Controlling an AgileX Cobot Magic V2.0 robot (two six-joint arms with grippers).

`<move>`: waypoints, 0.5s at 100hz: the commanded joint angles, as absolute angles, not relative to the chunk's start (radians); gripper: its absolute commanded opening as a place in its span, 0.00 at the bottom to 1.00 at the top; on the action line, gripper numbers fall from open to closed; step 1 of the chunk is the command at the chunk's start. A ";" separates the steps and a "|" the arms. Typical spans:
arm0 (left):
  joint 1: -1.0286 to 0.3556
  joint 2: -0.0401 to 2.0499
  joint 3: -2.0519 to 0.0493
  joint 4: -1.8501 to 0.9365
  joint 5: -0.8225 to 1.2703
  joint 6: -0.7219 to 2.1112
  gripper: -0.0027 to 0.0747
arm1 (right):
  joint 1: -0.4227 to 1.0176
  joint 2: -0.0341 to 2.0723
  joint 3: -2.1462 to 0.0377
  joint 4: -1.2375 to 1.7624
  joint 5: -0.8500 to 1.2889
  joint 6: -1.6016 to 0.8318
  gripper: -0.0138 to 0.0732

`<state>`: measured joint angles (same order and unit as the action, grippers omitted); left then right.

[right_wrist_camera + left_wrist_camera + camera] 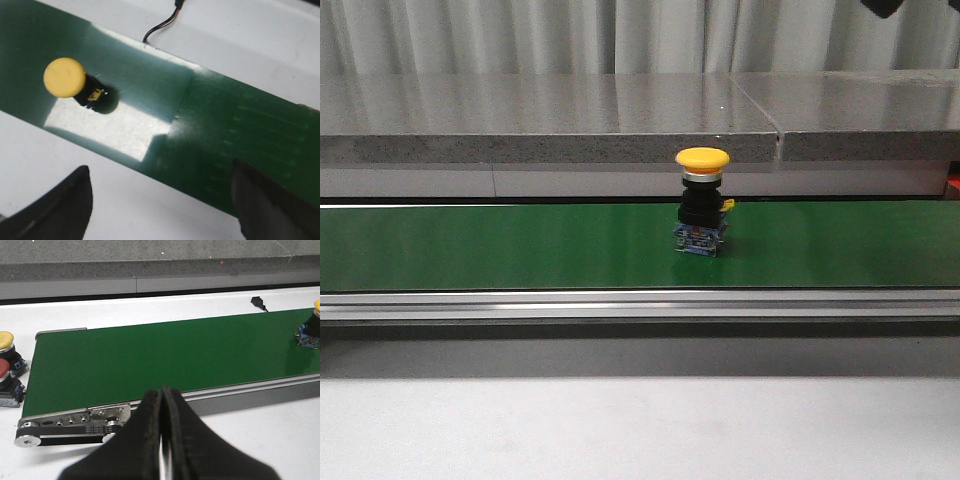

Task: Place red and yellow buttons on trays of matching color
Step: 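Move the right gripper back over the yellow button on the belt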

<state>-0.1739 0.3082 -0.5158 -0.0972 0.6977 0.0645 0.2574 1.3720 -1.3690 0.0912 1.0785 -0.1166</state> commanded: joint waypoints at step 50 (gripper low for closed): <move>-0.181 0.317 -0.541 -0.106 0.624 0.054 0.01 | 0.345 1.595 -1.391 0.233 0.954 -0.374 0.82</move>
<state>-0.1739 0.3082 -0.5158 -0.0972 0.6977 0.0645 0.3400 1.6000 -1.3690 0.2077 1.0274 -0.3464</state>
